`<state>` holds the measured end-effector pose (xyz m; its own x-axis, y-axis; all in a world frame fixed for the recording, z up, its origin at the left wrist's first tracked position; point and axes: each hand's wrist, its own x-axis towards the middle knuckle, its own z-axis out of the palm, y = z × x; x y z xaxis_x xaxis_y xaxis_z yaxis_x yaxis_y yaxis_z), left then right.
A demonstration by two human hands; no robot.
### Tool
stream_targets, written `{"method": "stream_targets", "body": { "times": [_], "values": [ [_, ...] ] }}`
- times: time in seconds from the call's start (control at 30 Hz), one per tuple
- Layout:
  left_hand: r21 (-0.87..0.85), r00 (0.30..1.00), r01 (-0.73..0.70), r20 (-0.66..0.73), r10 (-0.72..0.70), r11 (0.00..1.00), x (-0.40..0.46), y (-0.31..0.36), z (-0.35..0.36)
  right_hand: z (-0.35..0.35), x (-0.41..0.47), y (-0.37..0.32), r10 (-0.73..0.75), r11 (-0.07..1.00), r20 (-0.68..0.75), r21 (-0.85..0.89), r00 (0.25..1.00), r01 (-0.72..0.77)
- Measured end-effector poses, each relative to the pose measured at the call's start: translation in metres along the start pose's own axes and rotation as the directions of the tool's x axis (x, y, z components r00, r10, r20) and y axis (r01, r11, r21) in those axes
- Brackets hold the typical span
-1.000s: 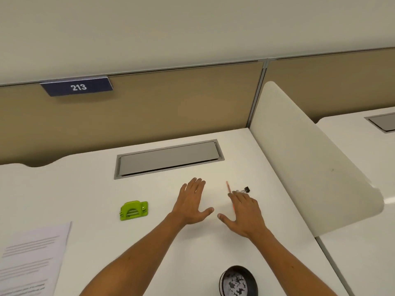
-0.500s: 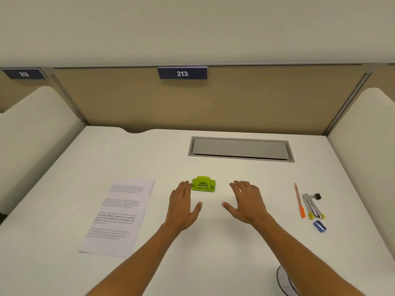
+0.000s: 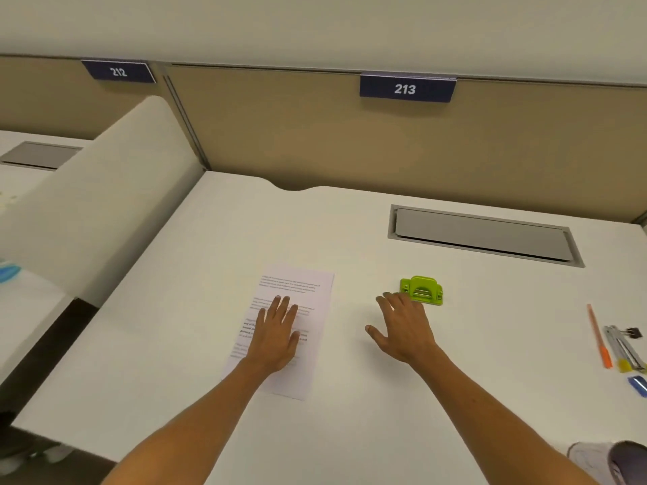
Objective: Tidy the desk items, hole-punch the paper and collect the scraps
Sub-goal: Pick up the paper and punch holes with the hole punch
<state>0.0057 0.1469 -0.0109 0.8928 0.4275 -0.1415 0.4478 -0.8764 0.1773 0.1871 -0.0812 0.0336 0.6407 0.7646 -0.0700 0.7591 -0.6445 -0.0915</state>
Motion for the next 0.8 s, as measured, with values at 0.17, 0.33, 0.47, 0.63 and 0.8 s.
{"method": "stream_targets", "body": {
  "times": [0.17, 0.33, 0.47, 0.63, 0.8],
  "values": [
    [-0.015, 0.988, -0.023, 0.154, 0.025, 1.0, 0.006, -0.032, 0.005, 0.009, 0.02, -0.061, 0.16, 0.986, 0.088, 0.039, 0.983, -0.164],
    [0.028, 0.972, -0.019, 0.236, 0.012, 0.999, 0.008, -0.039, 0.006, 0.019, 0.033, -0.103, 0.227, 0.957, 0.172, 0.145, 0.959, -0.252],
    [0.036, 0.972, -0.006, 0.236, -0.003, 0.999, 0.007, -0.036, 0.004, 0.03, 0.04, -0.128, 0.312, 0.885, 0.247, 0.275, 0.917, -0.375],
    [0.021, 0.981, -0.019, 0.193, 0.015, 1.0, 0.004, -0.04, 0.009, 0.038, 0.052, -0.153, 0.406, 0.76, 0.267, 0.433, 0.874, -0.485],
    [-0.014, 0.987, -0.024, 0.16, 0.026, 1.0, 0.0, -0.044, 0.022, 0.037, 0.066, -0.159, 0.499, 0.597, 0.329, 0.54, 0.802, -0.593]
  ]
}}
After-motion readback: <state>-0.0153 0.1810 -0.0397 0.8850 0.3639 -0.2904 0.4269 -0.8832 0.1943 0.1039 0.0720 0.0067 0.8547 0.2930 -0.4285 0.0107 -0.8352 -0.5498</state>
